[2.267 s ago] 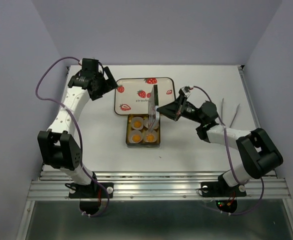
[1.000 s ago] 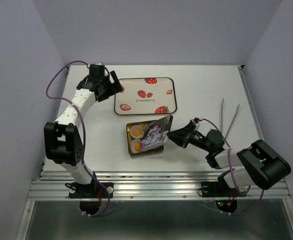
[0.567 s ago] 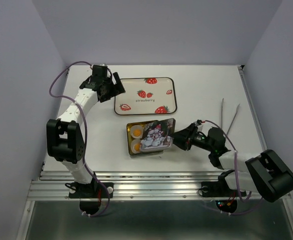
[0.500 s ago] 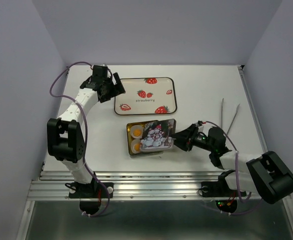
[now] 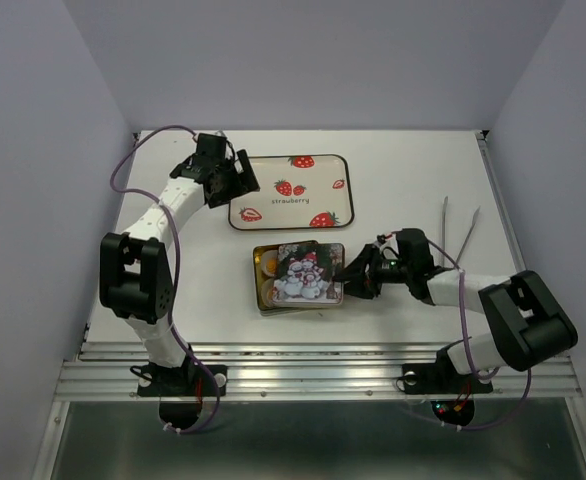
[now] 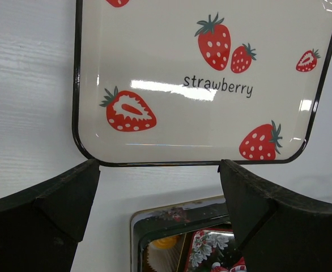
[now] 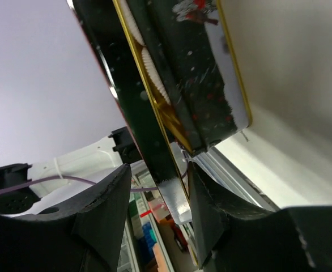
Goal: Pack the cookies
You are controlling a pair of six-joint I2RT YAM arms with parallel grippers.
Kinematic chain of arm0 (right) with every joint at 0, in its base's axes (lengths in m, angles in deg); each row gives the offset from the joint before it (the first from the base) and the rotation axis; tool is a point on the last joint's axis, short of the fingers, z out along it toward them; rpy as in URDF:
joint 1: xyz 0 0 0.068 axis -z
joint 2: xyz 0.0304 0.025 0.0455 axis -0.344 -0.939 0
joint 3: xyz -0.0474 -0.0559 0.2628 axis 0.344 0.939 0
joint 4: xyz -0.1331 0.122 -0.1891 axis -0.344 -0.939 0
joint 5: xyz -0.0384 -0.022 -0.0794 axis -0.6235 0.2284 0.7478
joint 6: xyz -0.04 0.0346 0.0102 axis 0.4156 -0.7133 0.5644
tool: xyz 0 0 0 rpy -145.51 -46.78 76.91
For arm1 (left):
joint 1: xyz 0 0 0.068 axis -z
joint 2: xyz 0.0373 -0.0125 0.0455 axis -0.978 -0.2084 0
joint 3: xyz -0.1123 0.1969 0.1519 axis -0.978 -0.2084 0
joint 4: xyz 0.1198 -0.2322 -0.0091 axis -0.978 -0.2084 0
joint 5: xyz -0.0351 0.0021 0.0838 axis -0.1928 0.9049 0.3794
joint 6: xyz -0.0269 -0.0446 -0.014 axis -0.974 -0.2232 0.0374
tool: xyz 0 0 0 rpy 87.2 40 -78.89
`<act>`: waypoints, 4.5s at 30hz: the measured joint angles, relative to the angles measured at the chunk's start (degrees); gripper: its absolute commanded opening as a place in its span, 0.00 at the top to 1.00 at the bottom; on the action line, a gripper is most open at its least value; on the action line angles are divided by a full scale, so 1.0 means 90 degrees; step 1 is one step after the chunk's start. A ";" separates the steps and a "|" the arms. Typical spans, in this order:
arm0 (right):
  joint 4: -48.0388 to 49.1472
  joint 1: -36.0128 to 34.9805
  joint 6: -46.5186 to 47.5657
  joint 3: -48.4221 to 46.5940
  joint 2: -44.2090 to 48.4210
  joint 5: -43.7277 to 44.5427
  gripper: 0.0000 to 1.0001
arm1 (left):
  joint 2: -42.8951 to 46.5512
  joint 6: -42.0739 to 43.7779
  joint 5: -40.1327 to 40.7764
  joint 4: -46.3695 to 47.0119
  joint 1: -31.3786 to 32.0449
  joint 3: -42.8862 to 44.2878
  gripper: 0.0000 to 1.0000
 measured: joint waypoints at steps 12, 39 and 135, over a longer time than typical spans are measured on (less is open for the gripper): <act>-0.1557 0.0000 0.1326 -0.0614 -0.0651 -0.0131 0.50 | 0.0282 -0.0148 -0.0029 0.0177 0.0039 -0.0899 0.01; -0.3330 -0.0265 0.3247 -0.3310 -0.2108 0.0049 0.60 | 0.1071 -0.0197 -0.0933 0.0129 0.0039 -0.2310 0.01; -0.6885 -0.1960 0.5272 -0.7944 -0.3917 0.3893 0.90 | 0.2640 -0.1562 -0.0714 -0.0066 0.1037 -0.3237 0.49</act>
